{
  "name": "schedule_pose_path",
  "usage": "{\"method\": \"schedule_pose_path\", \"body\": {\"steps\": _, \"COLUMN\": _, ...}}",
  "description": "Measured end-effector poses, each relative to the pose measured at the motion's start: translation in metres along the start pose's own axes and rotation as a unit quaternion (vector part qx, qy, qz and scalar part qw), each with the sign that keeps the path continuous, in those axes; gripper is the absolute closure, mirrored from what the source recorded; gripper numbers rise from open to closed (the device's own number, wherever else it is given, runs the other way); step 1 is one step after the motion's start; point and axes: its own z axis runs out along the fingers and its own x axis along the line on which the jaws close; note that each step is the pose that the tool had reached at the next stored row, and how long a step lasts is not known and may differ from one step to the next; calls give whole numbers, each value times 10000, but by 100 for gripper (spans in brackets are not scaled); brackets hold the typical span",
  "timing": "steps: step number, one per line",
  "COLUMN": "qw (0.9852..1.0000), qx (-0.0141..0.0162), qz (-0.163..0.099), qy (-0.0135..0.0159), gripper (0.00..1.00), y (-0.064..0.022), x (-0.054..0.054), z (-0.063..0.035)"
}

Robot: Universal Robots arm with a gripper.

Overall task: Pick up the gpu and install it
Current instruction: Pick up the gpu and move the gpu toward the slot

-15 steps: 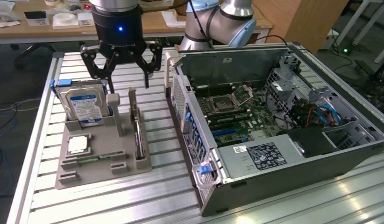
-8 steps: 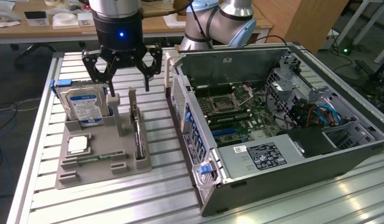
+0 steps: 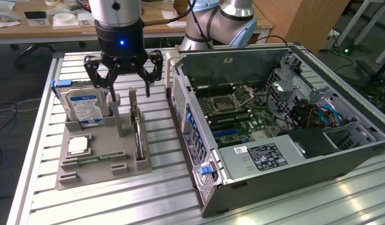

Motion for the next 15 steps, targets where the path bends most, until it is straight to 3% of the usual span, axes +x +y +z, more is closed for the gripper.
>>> {"method": "schedule_pose_path", "body": {"steps": 15, "qw": 10000, "qx": 5, "qz": 68, "qy": -2, "gripper": 24, "y": -1, "x": 5, "z": 255}}
